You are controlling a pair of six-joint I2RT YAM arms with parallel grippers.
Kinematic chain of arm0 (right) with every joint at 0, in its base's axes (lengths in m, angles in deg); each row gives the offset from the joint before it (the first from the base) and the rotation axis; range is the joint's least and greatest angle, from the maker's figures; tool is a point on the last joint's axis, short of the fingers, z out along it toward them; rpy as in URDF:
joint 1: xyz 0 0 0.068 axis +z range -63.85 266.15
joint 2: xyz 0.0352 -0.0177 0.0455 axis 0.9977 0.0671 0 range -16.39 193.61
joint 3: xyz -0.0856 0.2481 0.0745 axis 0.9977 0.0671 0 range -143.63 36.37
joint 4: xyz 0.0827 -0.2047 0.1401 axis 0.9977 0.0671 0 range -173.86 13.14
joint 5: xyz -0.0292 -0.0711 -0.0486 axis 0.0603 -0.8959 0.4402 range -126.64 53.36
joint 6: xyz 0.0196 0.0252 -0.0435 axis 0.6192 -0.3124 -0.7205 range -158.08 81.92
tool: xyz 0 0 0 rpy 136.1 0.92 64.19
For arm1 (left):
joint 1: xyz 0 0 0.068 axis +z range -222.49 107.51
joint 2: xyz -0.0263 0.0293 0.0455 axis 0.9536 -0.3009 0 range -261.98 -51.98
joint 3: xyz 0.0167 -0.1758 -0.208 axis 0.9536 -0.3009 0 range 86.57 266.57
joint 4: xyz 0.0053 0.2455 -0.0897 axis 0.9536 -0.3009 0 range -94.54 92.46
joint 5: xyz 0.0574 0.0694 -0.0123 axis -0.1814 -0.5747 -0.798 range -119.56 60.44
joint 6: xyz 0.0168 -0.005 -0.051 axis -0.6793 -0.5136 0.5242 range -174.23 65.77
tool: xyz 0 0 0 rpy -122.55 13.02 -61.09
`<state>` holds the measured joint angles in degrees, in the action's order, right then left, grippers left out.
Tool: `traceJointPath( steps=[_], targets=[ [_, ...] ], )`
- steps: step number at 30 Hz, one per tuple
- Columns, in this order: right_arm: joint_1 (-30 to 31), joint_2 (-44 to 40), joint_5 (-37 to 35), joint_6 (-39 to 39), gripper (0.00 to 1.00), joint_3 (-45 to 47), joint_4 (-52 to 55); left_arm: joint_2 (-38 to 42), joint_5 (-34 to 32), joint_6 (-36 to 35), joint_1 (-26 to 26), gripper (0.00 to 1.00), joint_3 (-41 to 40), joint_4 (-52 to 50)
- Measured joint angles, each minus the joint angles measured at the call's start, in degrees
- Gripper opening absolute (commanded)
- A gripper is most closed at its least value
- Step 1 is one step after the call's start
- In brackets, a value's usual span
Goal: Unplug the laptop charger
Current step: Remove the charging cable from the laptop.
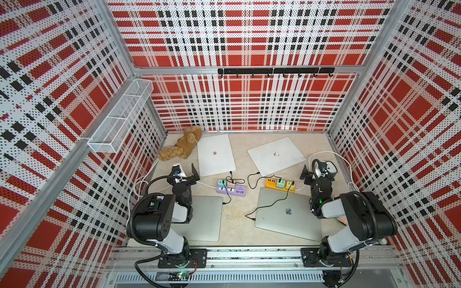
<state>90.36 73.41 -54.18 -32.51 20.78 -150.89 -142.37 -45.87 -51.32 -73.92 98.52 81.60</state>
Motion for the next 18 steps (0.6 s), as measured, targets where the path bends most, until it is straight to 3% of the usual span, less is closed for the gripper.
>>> traceJointPath(
  steps=[18],
  targets=[
    [0.00, 0.00, 0.00, 0.00, 1.00, 0.00, 0.00, 0.00, -0.46, -0.44, -0.52, 0.98, 0.00, 0.00]
  ],
)
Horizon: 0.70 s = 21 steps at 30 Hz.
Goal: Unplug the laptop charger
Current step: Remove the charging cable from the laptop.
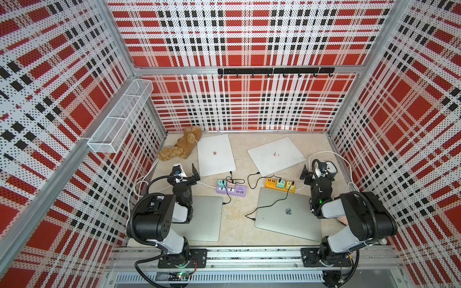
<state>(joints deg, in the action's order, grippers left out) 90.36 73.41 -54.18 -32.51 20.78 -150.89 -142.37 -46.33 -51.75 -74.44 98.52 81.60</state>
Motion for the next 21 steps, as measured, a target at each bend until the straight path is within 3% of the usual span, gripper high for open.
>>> traceJointPath(
  steps=[14, 21],
  targets=[
    [0.00, 0.00, 0.00, 0.00, 1.00, 0.00, -0.02, 0.24, 0.96, -0.15, 0.15, 0.98, -0.02, -0.22],
    [0.00, -0.15, 0.98, -0.24, 1.00, 0.26, -0.50, 11.96, -4.79, -1.60, -3.52, 0.98, -0.07, -7.04]
  ],
)
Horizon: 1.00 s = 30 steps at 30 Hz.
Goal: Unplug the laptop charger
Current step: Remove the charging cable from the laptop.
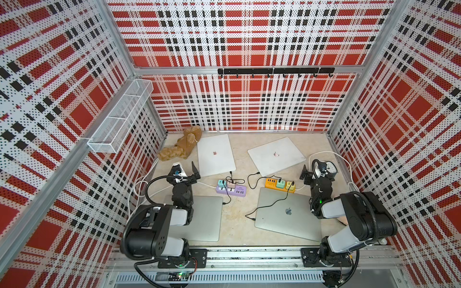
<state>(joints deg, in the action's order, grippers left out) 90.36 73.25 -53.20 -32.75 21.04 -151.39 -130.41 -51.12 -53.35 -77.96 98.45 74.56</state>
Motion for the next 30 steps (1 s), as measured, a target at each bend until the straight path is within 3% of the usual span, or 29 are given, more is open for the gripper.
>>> traceJointPath(
  steps=[3, 8, 18, 24, 30],
  targets=[
    [0.00, -2.75, 0.76, -0.35, 1.00, 0.55, 2.25, 6.60, -1.53, -0.02, -1.31, 0.98, 3.37, -9.22],
    [0.07, -15.87, 2.03, -1.46, 1.00, 0.79, 8.37, 12.63, -1.92, 2.47, -1.88, 0.98, 16.02, -28.61],
    [8.07, -29.77, 2.82, -7.13, 1.00, -8.52, 31.65, 8.59, 5.51, 13.38, -2.64, 0.98, 39.98, -69.79],
    [14.51, -32.28, 4.74, -8.74, 1.00, -16.02, 46.60, 7.87, 11.08, 16.81, -4.98, 1.00, 41.97, -86.49],
    [24.22, -34.23, 6.82, -8.50, 1.00, -21.94, 57.96, 10.64, 14.25, 19.96, -5.46, 0.95, 39.85, -92.91]
  ],
)
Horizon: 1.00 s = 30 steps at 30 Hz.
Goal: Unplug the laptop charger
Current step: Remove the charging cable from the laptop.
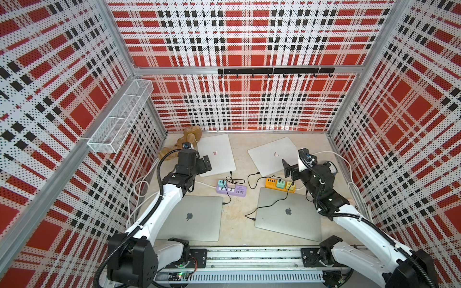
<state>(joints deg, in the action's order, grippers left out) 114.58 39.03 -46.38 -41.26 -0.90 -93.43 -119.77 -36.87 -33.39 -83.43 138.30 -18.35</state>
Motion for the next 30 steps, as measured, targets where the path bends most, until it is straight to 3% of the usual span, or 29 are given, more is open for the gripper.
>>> traceJointPath(
  steps=[9, 15, 22, 30],
  targets=[
    [19.82, 2.03, -1.99, 0.28, 1.00, -2.32, 7.19, 0.90, 6.51, 3.15, -0.07, 0.84, -0.70, -5.14],
    [28.94, 9.90, -2.21, -0.24, 1.00, -5.53, 7.74, 2.45, 10.58, 4.63, 0.04, 0.75, -1.36, -7.63],
    [34.07, 19.85, 3.26, -3.17, 0.98, -9.01, 5.99, 2.75, 16.79, 5.73, 1.25, 0.44, -4.98, -9.66],
    [34.86, 26.82, 10.14, -6.03, 0.92, -8.98, 2.67, -1.01, 21.53, 4.61, 1.90, 0.24, -5.31, -12.09]
  ],
)
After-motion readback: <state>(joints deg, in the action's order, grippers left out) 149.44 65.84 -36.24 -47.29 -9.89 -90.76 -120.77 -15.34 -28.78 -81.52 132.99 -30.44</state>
